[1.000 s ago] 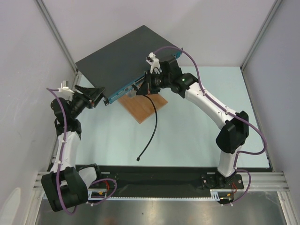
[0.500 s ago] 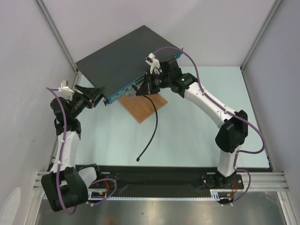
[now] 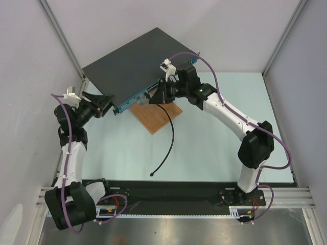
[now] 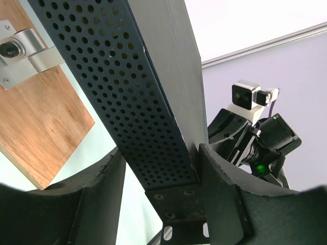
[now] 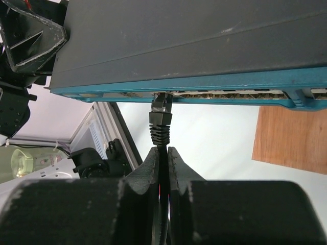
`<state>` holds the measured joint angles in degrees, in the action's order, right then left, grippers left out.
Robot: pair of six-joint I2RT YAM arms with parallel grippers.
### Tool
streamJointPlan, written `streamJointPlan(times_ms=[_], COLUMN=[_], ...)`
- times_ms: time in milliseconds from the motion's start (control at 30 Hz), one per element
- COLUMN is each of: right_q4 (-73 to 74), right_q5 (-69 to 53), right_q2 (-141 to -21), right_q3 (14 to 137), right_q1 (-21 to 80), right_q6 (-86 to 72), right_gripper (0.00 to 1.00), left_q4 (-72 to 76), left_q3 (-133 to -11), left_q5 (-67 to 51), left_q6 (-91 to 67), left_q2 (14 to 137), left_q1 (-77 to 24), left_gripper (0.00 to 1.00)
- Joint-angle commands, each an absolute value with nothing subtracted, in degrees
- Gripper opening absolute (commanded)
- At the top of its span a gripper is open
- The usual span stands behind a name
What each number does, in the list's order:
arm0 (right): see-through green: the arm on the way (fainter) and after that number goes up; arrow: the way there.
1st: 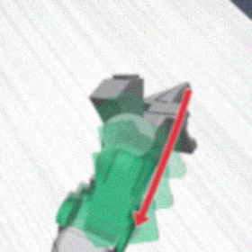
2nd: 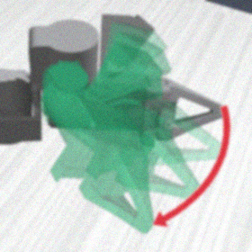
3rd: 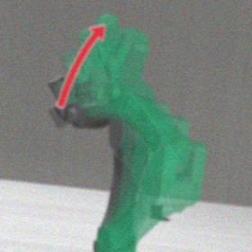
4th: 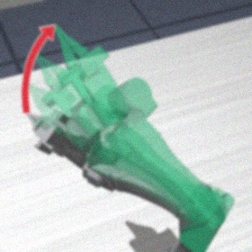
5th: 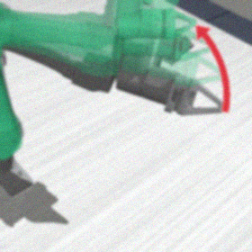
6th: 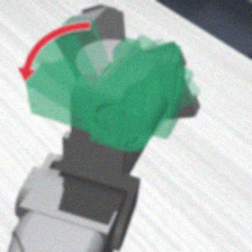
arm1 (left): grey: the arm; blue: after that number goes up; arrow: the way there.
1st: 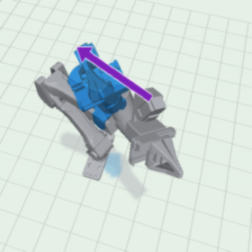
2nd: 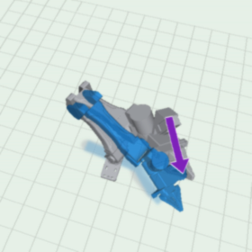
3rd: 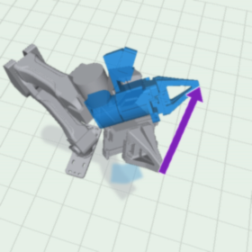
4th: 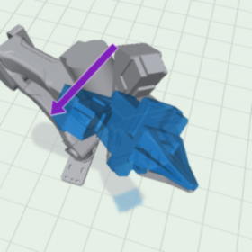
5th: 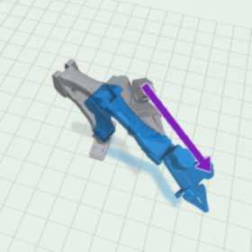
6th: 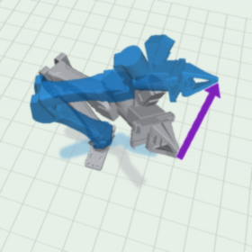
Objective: Insert the plug into the switch port
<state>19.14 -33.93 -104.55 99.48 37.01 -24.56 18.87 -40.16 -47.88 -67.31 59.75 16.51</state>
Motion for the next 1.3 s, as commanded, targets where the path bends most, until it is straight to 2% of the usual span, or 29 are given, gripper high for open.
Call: streamJointPlan(times_ms=[0,167,233,333,367,667,800,967,1033,1100,1267], right_q4=[-1.8,-0.9,-0.4,-0.3,2.1,6.2,8.0,10.0,10.3,10.8,12.5], right_q5=[-19.7,-20.6,-20.7,-21.0,-21.1,-22.7,-23.2,-23.2,-23.3,-23.5,-24.2], right_q2=[-105.2,-103.5,-102.7,-101.0,-100.5,-94.3,-91.7,-88.3,-86.7,-85.3,-82.2], right_q3=[99.1,97.1,96.2,94.6,94.1,90.6,90.2,89.6,88.9,88.4,86.8], right_q1=[35.2,34.8,34.6,34.2,33.8,31.8,30.3,26.5,24.0,22.4,16.8], right_q6=[-22.1,-21.1,-20.7,-20.2,-20.0,-16.4,-14.4,-12.9,-12.7,-12.3,-11.3], right_gripper=[0.13,0.30,0.32,0.44,0.52,0.87,0.98,1.00,1.00,1.00,1.00], left_q4=[21.5,21.7,21.6,20.7,20.3,14.4,12.3,6.7,0.6,-12.0,-25.7], left_q3=[-43.2,-43.8,-44.3,-44.6,-44.6,-44.6,-43.9,-44.9,-49.3,-57.0,-71.4], left_q5=[-49.8,-51.1,-51.5,-52.1,-52.5,-54.1,-56.1,-58.8,-59.1,-56.9,-48.4], left_q6=[-60.3,-60.8,-60.9,-60.6,-60.5,-57.7,-57.3,-56.4,-50.2,-43.6,-30.5], left_q2=[61.2,61.3,61.3,60.8,60.7,57.8,56.6,56.2,57.6,58.9,63.1], left_q1=[15.3,17.1,17.8,19.6,19.9,24.9,28.3,33.7,34.8,34.8,34.5], left_gripper=[0.29,0.48,0.54,0.65,0.71,0.98,1.00,1.00,1.00,1.00,1.00])
